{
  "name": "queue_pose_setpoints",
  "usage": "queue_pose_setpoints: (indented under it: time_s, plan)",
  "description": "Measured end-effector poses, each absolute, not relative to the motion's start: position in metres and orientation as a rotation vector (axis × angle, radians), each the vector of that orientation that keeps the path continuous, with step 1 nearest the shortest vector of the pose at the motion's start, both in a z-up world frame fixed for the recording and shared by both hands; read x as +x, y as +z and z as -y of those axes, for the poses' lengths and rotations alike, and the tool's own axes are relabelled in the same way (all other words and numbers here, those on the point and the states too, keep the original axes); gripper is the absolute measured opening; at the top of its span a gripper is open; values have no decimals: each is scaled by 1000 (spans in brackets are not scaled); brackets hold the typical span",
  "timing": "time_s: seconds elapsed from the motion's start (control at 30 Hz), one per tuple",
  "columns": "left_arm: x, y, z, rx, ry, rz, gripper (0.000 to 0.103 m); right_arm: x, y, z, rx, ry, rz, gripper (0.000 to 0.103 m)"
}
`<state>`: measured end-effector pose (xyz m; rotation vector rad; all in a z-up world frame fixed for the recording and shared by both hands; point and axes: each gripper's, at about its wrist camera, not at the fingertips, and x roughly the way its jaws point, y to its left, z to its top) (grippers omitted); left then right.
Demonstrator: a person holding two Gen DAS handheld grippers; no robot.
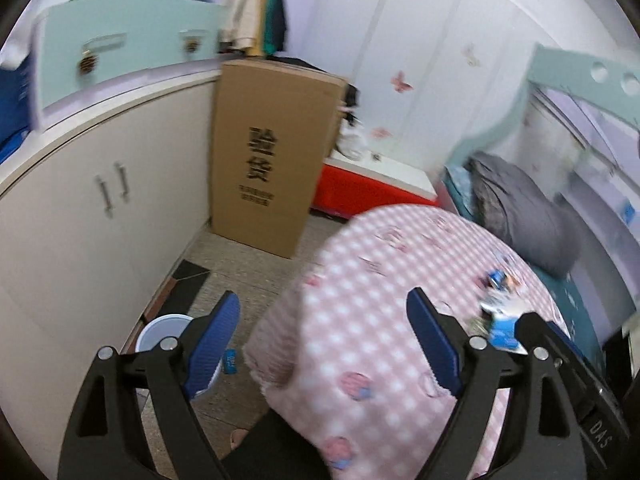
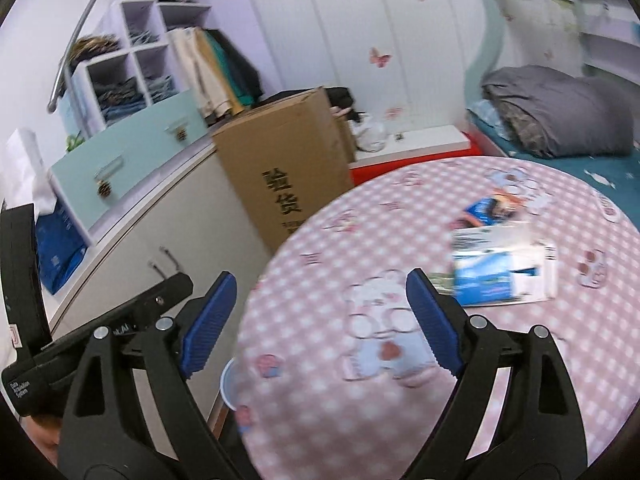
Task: Collect trash
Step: 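Move both open tools back over the table toward the blue box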
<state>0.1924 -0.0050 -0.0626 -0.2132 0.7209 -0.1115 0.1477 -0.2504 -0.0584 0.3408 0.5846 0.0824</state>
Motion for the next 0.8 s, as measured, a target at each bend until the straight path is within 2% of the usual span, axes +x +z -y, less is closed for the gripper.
queue_pose_setpoints:
  time_s: [0.8]
  plan:
    - [242,-125,126,-171,-290,-989,83,142,-113,394,480,-147,-652,85]
